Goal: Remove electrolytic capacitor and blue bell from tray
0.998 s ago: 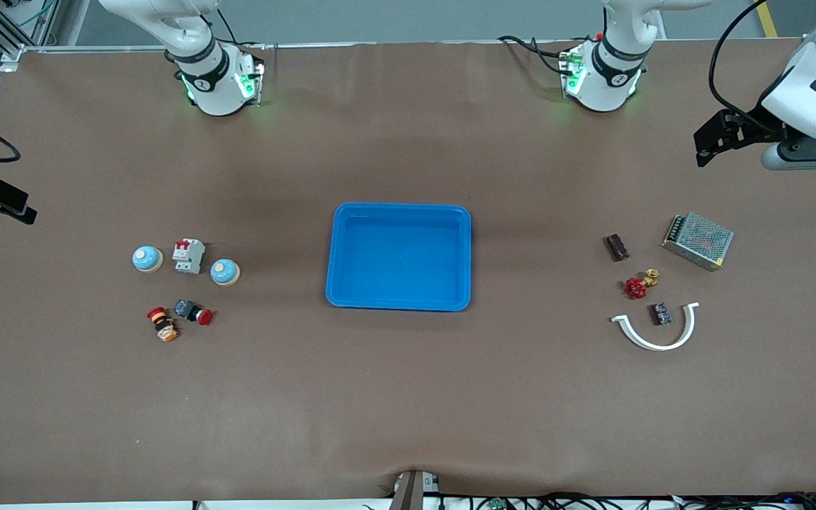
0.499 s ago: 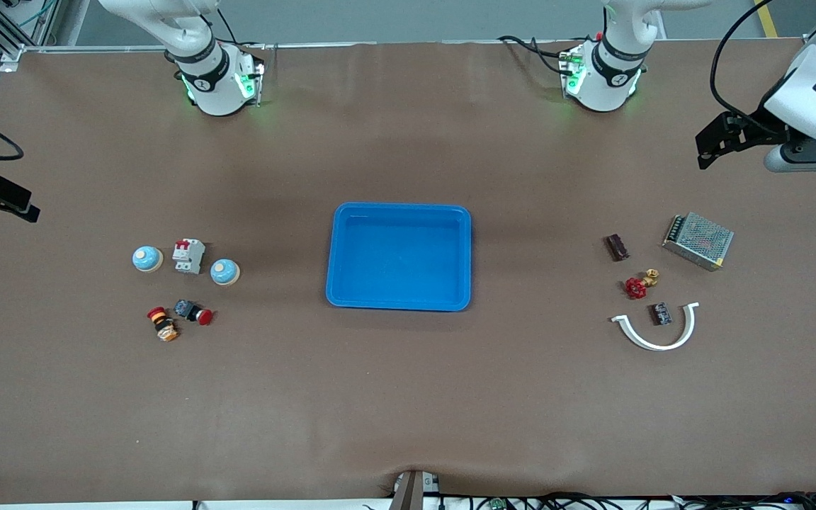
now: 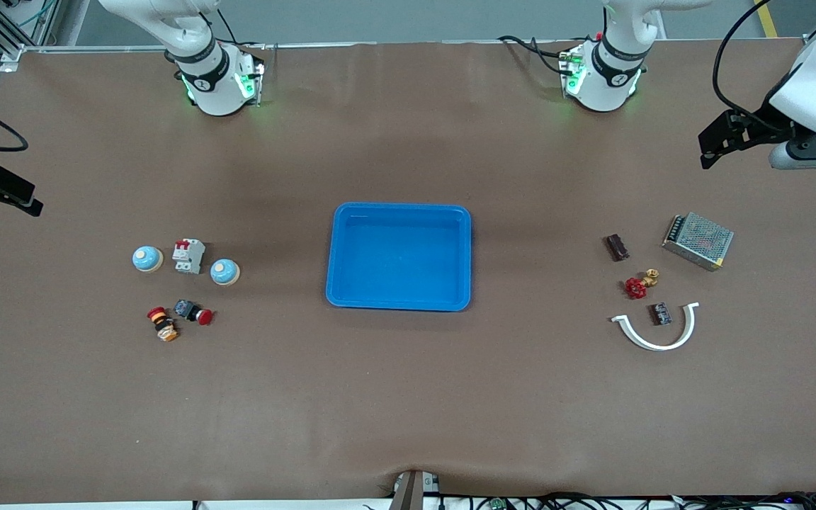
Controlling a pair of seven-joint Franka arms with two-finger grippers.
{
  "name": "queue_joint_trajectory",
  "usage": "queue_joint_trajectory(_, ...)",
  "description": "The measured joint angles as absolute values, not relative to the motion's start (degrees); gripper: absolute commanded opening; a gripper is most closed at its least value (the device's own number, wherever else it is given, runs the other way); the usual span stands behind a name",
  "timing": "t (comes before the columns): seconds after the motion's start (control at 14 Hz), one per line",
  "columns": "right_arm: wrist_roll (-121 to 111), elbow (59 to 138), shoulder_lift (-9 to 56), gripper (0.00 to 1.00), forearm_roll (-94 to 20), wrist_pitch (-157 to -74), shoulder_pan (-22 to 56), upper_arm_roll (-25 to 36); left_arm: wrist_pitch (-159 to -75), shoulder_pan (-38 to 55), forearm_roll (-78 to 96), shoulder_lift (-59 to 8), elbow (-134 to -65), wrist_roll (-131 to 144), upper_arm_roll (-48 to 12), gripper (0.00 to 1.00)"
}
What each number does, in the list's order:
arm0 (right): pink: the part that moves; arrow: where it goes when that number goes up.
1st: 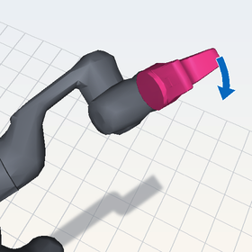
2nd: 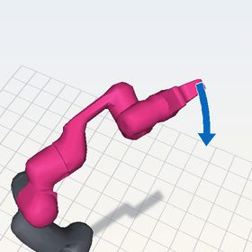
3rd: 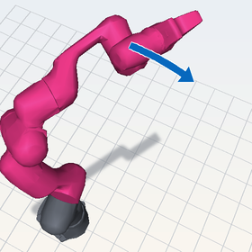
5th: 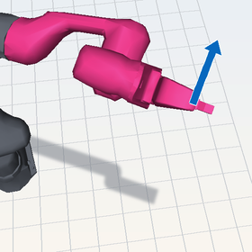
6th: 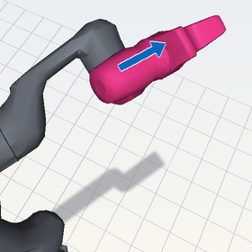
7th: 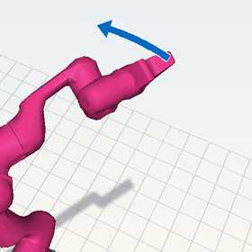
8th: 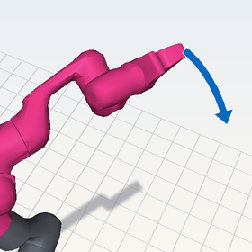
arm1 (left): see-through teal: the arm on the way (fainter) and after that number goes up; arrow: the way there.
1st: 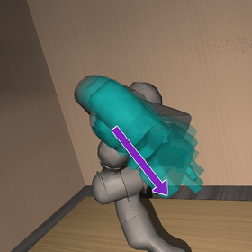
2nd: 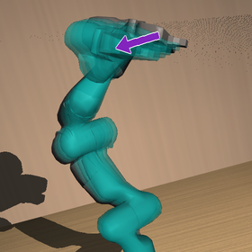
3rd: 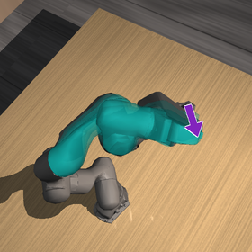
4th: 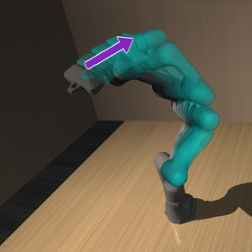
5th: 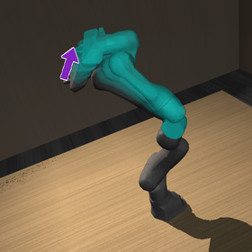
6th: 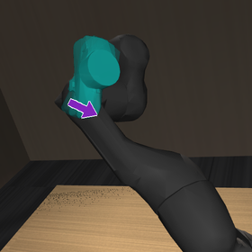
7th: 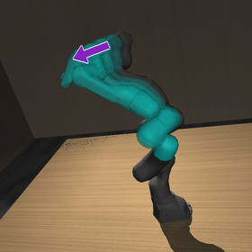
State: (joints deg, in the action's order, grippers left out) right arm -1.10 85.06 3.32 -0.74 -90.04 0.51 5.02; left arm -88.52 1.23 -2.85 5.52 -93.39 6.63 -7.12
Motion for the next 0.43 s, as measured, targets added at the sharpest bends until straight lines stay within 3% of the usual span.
queue_joint_trajectory(0.43,-1.16,85.16,3.32,1.0,-0.74,-90.1,0.51,5.01,-88.42,1.31,-2.85,5.52,-93.1,6.61,-7.19,1.0)
